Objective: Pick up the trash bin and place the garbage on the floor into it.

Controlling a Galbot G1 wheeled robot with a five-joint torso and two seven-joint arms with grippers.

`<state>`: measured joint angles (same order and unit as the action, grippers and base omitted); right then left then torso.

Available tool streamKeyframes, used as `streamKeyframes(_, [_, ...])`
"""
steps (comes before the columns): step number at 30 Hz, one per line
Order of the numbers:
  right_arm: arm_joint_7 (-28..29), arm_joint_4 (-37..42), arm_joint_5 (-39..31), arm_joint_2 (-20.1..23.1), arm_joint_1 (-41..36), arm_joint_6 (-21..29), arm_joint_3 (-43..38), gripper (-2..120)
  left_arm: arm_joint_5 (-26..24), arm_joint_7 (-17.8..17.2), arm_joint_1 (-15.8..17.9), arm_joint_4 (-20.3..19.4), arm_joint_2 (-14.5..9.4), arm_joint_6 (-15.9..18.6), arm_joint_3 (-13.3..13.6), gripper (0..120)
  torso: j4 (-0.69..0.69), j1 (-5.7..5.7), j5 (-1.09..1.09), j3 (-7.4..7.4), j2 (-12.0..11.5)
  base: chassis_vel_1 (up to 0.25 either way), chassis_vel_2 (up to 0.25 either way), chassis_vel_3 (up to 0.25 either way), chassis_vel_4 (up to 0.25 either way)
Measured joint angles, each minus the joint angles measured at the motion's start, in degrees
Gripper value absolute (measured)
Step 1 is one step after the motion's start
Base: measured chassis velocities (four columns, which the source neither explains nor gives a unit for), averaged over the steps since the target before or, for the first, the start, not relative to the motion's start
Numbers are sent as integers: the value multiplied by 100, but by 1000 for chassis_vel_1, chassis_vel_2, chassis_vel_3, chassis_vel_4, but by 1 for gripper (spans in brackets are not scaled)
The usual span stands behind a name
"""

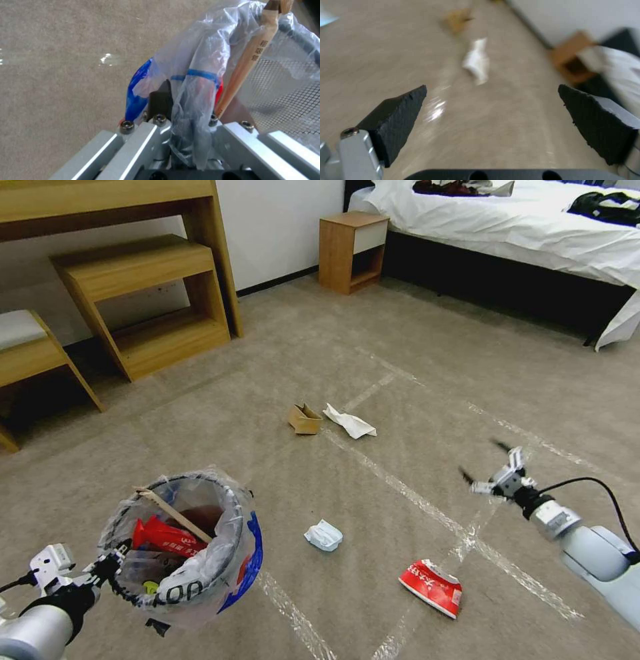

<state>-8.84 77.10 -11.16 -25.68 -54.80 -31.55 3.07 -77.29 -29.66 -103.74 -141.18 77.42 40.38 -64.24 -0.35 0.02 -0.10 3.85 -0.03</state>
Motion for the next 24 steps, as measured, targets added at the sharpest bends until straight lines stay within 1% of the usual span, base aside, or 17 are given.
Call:
streamKeyframes(1, [0, 0, 0, 0, 0, 0, 0, 100, 0, 0, 0, 0, 0, 0, 0, 0, 0, 0, 0, 0, 0, 0, 0, 0, 0])
streamKeyframes(4, [-594, -204, 158, 405, 266, -291, 502, 100, -4, 0, 93, 72, -111, -2, 115, 0, 2, 0, 2, 1, 0, 0, 0, 0, 0])
streamKeyframes(5, [-594, -204, 158, 405, 266, -291, 502, 100, -4, 0, 93, 72, -111, -2, 115, 0, 2, 0, 2, 1, 0, 0, 0, 0, 0])
streamKeyframes(6, [-686, -221, 308, 560, 265, -308, 577, 100, -2, -6, 150, 114, -144, -2, 178, 0, -2, 0, -2, 0, 0, 0, 0, 0, 0])
streamKeyframes(7, [-748, -269, 450, 628, 263, -347, 607, 100, 3, -8, 199, 156, -165, -3, 243, 0, -4, 0, -8, 0, 1, 0, 0, 0, 0])
streamKeyframes(8, [-748, -269, 450, 628, 263, -347, 607, 100, 3, -8, 199, 156, -165, -3, 243, 0, -4, 0, -8, 0, 1, 0, 0, 0, 0])
streamKeyframes(10, [-859, -384, 714, 701, 228, -451, 639, 100, 15, -10, 278, 214, -198, -2, 355, 0, -4, 0, 4, 0, 0, 0, 0, 0, 0])
streamKeyframes(11, [-942, -442, 780, 725, 215, -500, 653, 100, 27, -10, 294, 229, -201, -3, 380, 0, -2, 0, 6, 0, 0, 0, 0, 0, 0])
streamKeyframes(12, [-942, -442, 780, 725, 215, -500, 653, 100, 27, -10, 294, 229, -201, -3, 380, 0, -2, 0, 6, 0, 0, 0, 0, 0, 0])
streamKeyframes(13, [-1126, -550, 871, 740, 202, -616, 662, 100, 48, -11, 319, 252, -204, -3, 421, 0, -2, 0, -3, 0, 0, 0, 0, 0, 0])
streamKeyframes(14, [-1286, -612, 930, 733, 195, -700, 668, 100, 57, -11, 340, 263, -203, -3, 445, 0, -1, 0, -5, 0, 1, 0, 0, 0, 0])
streamKeyframes(15, [-1413, -668, 969, 696, 190, -777, 680, 100, 64, -11, 366, 269, -202, -3, 463, 0, -1, 0, -4, 0, 1, 0, 0, 0, 0])
streamKeyframes(16, [-1690, -695, 948, 615, 177, -853, 708, 100, 81, -12, 386, 276, -191, -3, 486, 0, -2, 0, 1, 0, 1, 0, 0, 0, 0])
streamKeyframes(17, [-1690, -695, 948, 615, 177, -853, 708, 100, 81, -12, 386, 276, -191, -3, 486, 0, -2, 0, 1, 0, 1, 0, 0, 0, 0])
streamKeyframes(19, [-1879, -689, 938, 443, 173, -871, 747, 100, 135, -13, 385, 288, -172, -3, 527, 0, -2, 0, -1, 0, 1, 0, 0, 0, 0])
streamKeyframes(22, [-1803, -644, 882, 319, 135, -789, 825, 100, 187, -13, 382, 294, -169, -3, 573, 0, 1, 0, 1, 0, 1, 0, 0, 0, 0])
streamKeyframes(24, [-1548, -535, 781, 305, 60, -524, 923, 100, 222, -13, 386, 299, -169, -3, 610, 0, 0, 0, -1, 0, 1, 0, 0, 0, 0])
